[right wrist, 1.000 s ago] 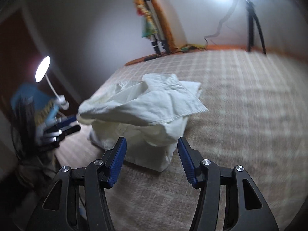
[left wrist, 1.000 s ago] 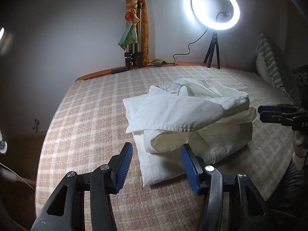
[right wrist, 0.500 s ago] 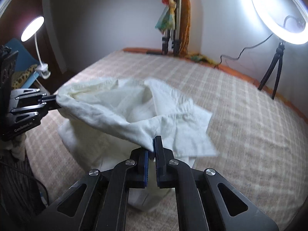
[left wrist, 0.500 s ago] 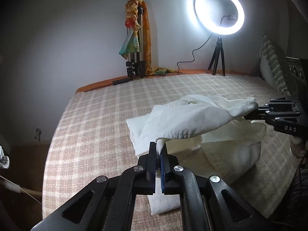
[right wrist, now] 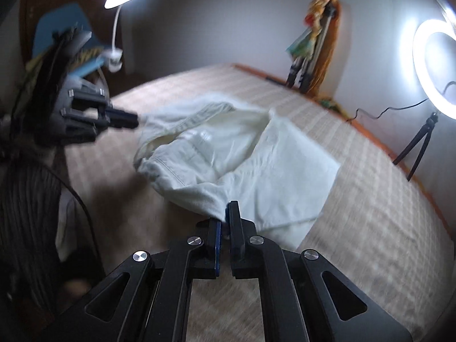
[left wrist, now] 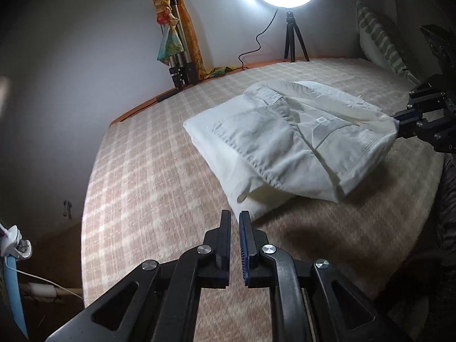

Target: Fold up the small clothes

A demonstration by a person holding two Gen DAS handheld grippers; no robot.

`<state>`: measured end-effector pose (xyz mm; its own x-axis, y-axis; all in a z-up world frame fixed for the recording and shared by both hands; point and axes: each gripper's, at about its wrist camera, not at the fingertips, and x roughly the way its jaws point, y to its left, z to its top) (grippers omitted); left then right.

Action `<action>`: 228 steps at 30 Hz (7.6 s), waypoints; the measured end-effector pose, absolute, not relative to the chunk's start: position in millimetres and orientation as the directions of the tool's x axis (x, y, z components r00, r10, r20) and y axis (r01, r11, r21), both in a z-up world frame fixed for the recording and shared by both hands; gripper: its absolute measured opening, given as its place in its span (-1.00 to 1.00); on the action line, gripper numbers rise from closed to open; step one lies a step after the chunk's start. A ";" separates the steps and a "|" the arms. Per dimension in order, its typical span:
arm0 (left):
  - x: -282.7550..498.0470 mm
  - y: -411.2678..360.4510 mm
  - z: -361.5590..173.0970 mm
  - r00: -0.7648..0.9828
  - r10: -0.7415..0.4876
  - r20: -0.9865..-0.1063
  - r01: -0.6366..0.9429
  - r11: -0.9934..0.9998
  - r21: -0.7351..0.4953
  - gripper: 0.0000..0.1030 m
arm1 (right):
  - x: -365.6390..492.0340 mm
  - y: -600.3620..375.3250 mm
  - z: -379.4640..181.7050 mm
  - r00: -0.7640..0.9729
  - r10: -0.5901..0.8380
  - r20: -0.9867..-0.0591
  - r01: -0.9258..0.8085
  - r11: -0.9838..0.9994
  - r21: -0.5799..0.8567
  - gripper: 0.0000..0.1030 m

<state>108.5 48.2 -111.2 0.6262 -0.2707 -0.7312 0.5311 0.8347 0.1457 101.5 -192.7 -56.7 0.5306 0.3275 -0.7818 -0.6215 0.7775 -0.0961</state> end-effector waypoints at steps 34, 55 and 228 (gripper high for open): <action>155.7 24.7 -82.8 0.622 -0.370 -0.690 0.479 0.877 -0.038 -0.41 | 191.9 -238.0 -12.4 0.559 0.470 -0.683 -0.403 0.874 0.272 -0.46; 192.9 43.2 -80.6 0.596 -0.420 -0.684 0.392 0.896 -0.209 -0.25 | 164.8 -297.5 -40.5 0.491 0.586 -0.645 -0.257 0.805 0.535 -0.34; 347.8 -356.0 -63.0 0.543 -0.478 -0.690 0.545 0.826 -0.144 -0.37 | 319.8 -598.8 -44.5 0.602 0.020 -0.798 0.161 0.976 0.146 -0.69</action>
<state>347.8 -356.0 -63.0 0.5432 -0.4781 -0.6902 0.5447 0.8262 -0.1437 319.8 -598.8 -44.5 0.6021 0.0204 -0.7982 0.1608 0.9761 0.1462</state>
